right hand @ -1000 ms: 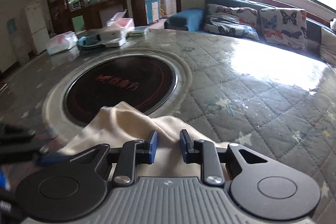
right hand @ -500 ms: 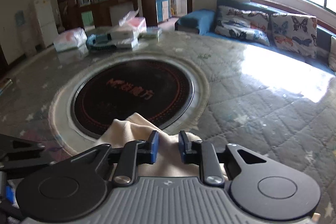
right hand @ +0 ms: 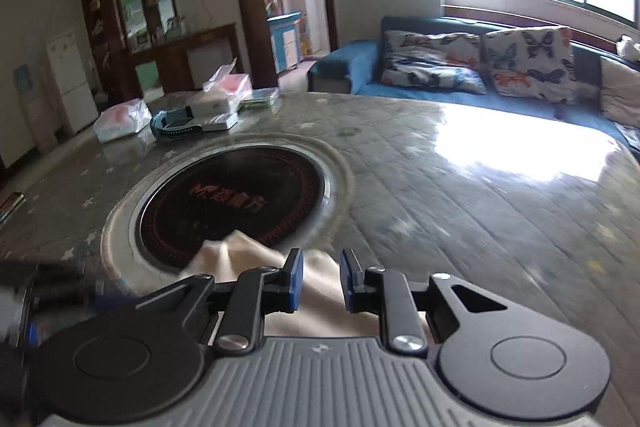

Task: Fold clothes
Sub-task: 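Release the folded hem and open both grippers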

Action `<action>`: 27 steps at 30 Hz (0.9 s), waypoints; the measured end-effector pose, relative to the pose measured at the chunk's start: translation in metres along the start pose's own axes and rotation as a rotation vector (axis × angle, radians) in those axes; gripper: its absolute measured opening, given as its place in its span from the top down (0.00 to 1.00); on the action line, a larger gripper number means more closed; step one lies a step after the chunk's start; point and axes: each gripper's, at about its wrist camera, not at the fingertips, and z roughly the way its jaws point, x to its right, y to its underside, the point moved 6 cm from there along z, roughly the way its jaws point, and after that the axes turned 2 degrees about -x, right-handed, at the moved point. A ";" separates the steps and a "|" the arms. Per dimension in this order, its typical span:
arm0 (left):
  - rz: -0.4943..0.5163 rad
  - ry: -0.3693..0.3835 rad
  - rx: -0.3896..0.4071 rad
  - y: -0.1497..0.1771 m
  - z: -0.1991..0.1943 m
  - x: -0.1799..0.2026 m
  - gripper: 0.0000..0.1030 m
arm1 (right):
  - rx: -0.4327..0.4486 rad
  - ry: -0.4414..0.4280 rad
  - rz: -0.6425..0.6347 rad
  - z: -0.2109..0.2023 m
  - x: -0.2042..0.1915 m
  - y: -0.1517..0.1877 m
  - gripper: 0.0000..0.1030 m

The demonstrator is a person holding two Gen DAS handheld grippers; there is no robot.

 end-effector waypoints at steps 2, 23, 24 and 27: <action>-0.017 -0.004 -0.001 -0.005 0.002 -0.003 0.56 | -0.002 0.023 0.025 -0.019 0.011 0.016 0.81; -0.031 -0.083 -0.085 -0.017 0.049 -0.012 0.36 | 0.030 0.140 0.206 -0.035 0.089 0.061 0.66; -0.032 -0.086 -0.079 -0.018 0.046 -0.012 0.36 | 0.023 0.145 0.201 -0.035 0.091 0.062 0.66; -0.017 -0.112 -0.047 -0.021 0.032 -0.013 0.33 | 0.038 0.154 0.189 -0.044 0.091 0.060 0.65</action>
